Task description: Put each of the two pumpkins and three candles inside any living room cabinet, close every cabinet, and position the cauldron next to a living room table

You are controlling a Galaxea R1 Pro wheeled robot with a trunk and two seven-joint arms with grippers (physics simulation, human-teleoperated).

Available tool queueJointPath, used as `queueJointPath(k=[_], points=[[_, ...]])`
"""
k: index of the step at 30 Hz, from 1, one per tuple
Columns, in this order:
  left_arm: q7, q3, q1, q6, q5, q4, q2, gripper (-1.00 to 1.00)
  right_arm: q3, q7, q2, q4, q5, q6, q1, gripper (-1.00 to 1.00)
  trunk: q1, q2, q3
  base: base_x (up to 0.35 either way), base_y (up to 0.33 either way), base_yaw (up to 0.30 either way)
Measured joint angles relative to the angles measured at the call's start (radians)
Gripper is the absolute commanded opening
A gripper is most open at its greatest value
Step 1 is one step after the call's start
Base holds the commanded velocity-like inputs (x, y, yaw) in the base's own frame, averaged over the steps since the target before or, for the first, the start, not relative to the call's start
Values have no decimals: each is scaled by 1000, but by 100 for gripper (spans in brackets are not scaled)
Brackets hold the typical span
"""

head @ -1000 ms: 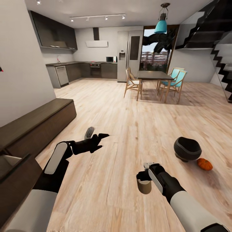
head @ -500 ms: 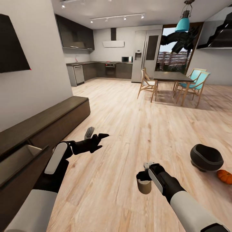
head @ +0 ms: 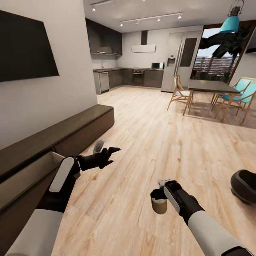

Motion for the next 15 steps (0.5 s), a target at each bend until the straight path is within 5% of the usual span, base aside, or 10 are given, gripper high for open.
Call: queueJointPath(k=[15], points=[[0,0,0,0,0,0,0,100,0,0,0,0,0,0,0,-100,0,0,0,0,0,285]])
